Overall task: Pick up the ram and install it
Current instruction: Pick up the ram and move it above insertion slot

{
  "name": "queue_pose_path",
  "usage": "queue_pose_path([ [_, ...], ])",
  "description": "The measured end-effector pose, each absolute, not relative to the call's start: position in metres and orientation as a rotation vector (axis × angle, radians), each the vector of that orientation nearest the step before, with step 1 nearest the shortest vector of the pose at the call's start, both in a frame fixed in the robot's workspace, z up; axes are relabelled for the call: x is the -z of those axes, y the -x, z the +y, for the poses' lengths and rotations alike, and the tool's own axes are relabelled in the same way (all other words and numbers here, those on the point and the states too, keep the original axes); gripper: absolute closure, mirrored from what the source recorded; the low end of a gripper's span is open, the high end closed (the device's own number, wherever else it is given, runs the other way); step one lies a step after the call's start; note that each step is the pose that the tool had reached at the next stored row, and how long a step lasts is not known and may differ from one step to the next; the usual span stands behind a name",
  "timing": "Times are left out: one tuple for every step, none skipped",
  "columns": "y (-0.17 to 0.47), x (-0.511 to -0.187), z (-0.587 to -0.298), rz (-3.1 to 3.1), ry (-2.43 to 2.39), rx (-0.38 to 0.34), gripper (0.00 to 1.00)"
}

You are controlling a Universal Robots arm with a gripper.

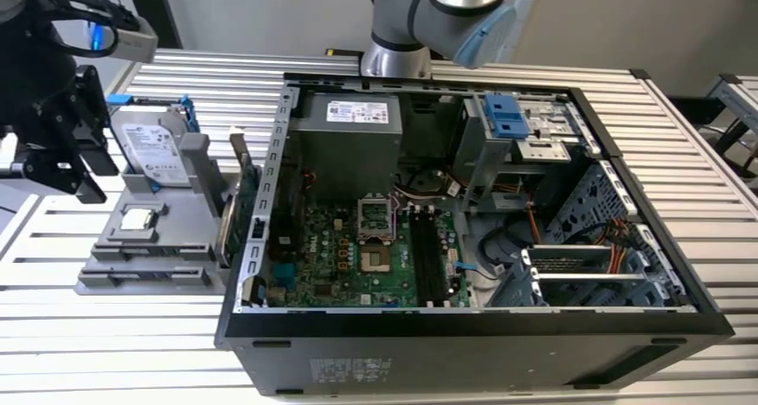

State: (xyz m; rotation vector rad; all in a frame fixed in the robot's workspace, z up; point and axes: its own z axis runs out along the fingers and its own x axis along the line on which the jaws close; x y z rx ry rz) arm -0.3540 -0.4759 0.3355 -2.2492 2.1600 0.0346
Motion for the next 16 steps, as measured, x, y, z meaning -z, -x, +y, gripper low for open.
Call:
queue_pose_path([
  [0.354,-0.335,-0.476,2.160,2.249,-0.034,0.00],
  [0.354,-0.334,-0.476,2.160,2.250,-0.034,0.00],
  [0.354,-0.333,-0.476,2.160,2.250,-0.034,0.00],
  [0.354,-0.332,-0.476,2.160,2.250,-0.034,0.00],
  [0.354,-0.331,-0.476,2.160,2.250,-0.034,0.00],
  [0.354,-0.330,-0.476,2.160,2.250,-0.034,0.00],
  [0.354,-0.329,-0.476,2.160,2.250,-0.034,0.00],
  [0.354,-0.328,-0.476,2.160,2.250,-0.034,0.00],
  [0.354,-0.326,-0.476,2.160,2.250,-0.034,0.00],
  [0.354,-0.325,-0.476,2.160,2.250,-0.034,0.00],
  [0.354,-0.323,-0.476,2.160,2.250,-0.034,0.00],
  [0.354,-0.322,-0.476,2.160,2.250,-0.034,0.00],
  [0.354,-0.322,-0.476,2.160,2.250,-0.034,0.00],
  [0.354,-0.321,-0.476,2.161,2.250,-0.034,0.00],
  [0.354,-0.321,-0.476,2.161,2.250,-0.034,0.00],
  [0.354,-0.321,-0.476,2.161,2.250,-0.034,0.00],
])
